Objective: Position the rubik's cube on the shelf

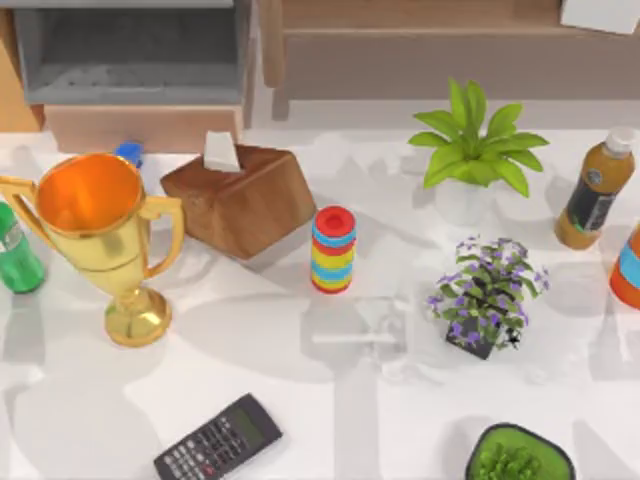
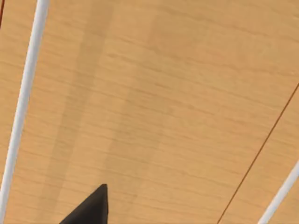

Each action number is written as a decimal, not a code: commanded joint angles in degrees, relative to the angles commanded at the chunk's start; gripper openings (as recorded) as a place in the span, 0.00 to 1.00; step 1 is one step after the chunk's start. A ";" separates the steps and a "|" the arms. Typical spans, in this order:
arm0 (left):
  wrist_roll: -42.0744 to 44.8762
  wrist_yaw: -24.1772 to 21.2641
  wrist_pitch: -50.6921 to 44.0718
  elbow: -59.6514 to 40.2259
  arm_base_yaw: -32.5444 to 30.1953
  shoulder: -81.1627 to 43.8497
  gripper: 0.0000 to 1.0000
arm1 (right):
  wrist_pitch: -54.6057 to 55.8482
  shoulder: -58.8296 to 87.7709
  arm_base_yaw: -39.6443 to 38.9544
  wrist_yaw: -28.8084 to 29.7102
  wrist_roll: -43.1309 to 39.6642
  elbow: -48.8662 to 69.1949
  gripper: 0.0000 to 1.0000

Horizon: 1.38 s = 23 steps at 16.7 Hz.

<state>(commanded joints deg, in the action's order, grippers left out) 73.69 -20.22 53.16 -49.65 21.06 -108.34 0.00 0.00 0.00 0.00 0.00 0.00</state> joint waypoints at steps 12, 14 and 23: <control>17.10 -6.44 14.16 -13.37 2.94 -22.33 1.00 | 0.00 0.00 0.00 0.00 0.00 0.00 1.00; 17.10 -6.44 14.16 -13.37 2.94 -22.33 1.00 | 0.00 0.00 0.00 0.00 0.00 0.00 1.00; 17.06 -5.02 10.70 -19.93 1.48 -25.40 1.00 | 0.00 0.00 0.00 0.00 0.00 0.00 1.00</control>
<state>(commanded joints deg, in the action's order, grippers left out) 90.74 -25.23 63.86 -69.59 22.54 -133.74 0.00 0.00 0.00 0.00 0.00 0.00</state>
